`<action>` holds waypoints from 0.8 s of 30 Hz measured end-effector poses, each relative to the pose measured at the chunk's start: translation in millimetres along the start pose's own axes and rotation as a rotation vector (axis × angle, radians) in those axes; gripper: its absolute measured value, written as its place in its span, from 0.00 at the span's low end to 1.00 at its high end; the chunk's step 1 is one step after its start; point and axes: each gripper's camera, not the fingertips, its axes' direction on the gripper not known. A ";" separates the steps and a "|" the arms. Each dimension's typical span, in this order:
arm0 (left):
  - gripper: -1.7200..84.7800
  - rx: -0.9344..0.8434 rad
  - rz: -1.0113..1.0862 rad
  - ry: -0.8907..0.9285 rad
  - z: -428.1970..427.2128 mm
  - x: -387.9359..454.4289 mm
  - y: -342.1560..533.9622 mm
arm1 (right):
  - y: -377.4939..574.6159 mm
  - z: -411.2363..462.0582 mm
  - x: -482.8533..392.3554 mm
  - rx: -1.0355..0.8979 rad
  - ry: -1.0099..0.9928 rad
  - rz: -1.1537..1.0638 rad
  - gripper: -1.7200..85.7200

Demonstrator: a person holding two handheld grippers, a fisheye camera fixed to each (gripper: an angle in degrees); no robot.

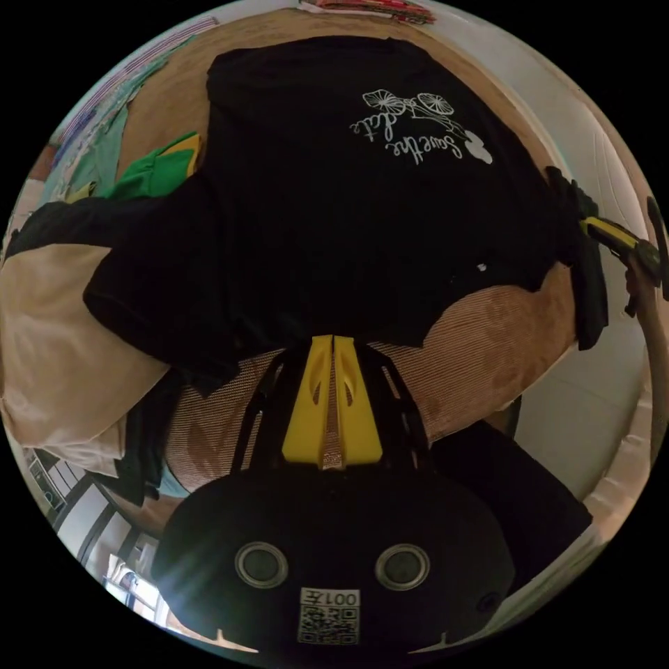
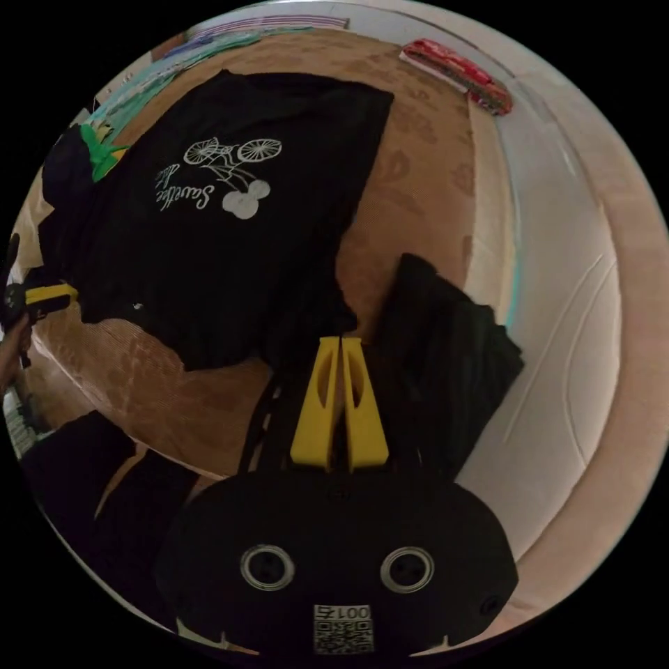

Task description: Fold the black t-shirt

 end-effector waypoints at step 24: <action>0.12 0.311 0.533 0.018 67.3 374.8 -117.3 | -149.6 179.4 62.9 0.194 -0.364 -0.251 0.15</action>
